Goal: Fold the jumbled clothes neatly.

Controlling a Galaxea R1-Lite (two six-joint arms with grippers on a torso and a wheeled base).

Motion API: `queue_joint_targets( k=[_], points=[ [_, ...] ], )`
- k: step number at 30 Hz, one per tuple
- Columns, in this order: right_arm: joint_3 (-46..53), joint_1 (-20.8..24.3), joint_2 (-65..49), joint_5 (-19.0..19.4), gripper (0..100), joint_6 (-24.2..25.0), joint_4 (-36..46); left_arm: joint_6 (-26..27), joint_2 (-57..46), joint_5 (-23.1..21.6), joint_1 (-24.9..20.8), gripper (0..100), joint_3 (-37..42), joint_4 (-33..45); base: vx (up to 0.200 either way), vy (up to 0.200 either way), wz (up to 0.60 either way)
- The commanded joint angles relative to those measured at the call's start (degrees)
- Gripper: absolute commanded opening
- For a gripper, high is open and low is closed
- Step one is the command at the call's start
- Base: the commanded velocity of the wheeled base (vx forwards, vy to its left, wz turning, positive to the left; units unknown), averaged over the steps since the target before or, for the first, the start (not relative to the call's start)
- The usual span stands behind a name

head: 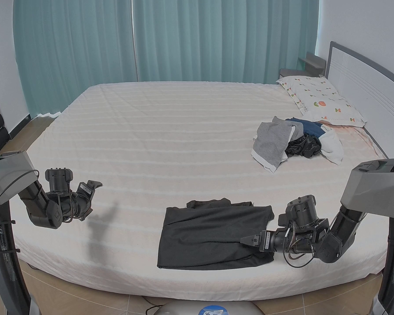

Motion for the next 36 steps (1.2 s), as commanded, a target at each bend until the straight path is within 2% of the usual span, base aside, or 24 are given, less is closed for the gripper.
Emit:
queue_joint_targets(
  k=[1, 8, 9, 25, 36],
  points=[
    [1.2, 1.3, -0.5, -0.1, 100, -0.1, -0.1, 0.0, 0.0, 0.0, 0.0, 100, 0.0, 0.0, 0.000, 0.000, 0.00],
    [2.4, 1.3, -0.4, -0.1, 100, -0.2, 0.0, 0.0, 0.0, 0.0, 0.0, 100, 0.0, 0.0, 0.000, 0.000, 0.00],
    [2.7, 1.2, -0.4, -0.1, 0, -0.2, 0.1, 0.0, 0.0, 0.0, 0.0, 100, 0.0, 0.0, 0.000, 0.000, 0.00],
    [6.5, 0.5, -5.7, -0.1, 0, -1.1, 4.5, 0.0, 0.0, 0.0, 0.0, 100, 0.0, 0.0, 0.000, 0.000, 0.00],
    [9.0, -0.1, -5.4, -0.2, 0, -6.0, 4.6, 0.0, -0.4, 0.0, -0.5, 100, 0.6, -0.2, 0.000, 0.000, 0.00]
  ],
)
